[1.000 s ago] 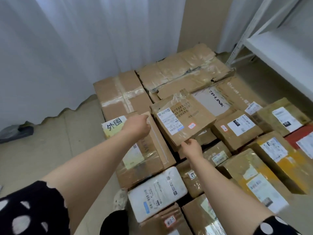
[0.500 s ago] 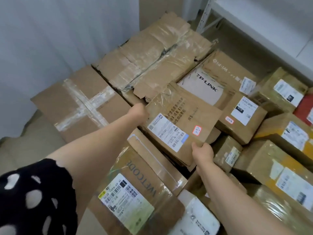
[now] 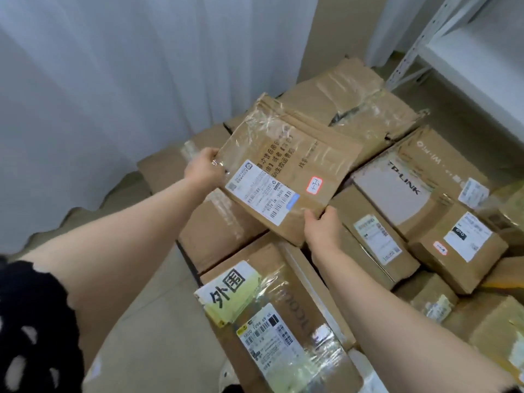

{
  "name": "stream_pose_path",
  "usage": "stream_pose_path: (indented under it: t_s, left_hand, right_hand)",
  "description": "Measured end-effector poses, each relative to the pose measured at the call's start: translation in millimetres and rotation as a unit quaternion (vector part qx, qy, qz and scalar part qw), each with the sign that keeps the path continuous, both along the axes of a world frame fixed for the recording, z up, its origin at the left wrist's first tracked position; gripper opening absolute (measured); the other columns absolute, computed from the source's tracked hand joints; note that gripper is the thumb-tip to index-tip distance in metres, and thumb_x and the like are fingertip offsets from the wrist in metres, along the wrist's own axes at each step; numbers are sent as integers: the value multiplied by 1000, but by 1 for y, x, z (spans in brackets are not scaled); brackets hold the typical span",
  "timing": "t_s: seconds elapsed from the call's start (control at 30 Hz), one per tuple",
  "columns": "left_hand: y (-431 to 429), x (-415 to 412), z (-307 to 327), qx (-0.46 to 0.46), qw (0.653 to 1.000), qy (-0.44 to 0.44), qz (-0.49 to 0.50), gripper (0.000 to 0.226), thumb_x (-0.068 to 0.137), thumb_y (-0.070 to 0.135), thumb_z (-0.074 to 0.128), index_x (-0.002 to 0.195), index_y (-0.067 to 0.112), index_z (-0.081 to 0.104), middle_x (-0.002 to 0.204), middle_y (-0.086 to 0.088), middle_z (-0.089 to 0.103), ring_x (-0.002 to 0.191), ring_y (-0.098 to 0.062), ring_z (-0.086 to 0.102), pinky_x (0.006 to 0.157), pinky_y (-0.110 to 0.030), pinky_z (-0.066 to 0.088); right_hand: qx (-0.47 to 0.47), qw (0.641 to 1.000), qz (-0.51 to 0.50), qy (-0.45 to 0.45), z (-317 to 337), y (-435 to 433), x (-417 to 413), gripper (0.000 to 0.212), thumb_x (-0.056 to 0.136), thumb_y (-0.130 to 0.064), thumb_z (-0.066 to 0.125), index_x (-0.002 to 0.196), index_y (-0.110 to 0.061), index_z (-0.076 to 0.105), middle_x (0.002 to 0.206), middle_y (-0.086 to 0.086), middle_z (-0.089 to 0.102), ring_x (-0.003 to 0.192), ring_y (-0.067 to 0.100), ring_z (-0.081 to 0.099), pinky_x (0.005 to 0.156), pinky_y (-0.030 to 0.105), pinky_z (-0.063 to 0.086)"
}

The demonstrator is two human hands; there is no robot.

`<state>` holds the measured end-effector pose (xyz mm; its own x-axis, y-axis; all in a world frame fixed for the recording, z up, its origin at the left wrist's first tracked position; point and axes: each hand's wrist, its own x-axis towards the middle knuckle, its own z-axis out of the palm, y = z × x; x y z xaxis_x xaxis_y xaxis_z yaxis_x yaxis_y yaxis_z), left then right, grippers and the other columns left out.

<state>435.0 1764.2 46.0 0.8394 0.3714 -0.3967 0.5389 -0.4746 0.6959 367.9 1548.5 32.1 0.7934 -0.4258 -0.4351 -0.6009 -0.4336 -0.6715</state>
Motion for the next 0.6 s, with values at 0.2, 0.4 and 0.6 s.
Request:
stream_pose_path:
  t_s: [0.2,0.4,0.6]
  left_hand:
    - [87,-22,-31,-8,998,37,45,50,86,0,42,127,26,57,110,-5,65,85,-31,62,54,-27,51]
    - [129,-39,-68,-9,995,48,83,57,86,0,43,138,23,47,128,-6,57,104,-36,60,84,-46,55]
    - [137,-48,-96,-7,991,77,109,73,87,4,54,152,18,22,150,-9,36,129,-31,45,102,-37,44]
  right_hand:
    - [-29,990,131,45,-31,79,21,29,93,-15,51,117,2,54,123,20,58,113,35,55,85,34,44]
    - [-49,970,218,94,-65,121,26,33,93,-18,55,120,1,57,122,17,62,115,33,56,88,33,45]
    - [-59,952,272,129,-80,130,26,34,84,-17,60,115,-3,60,113,14,65,101,31,62,82,36,52]
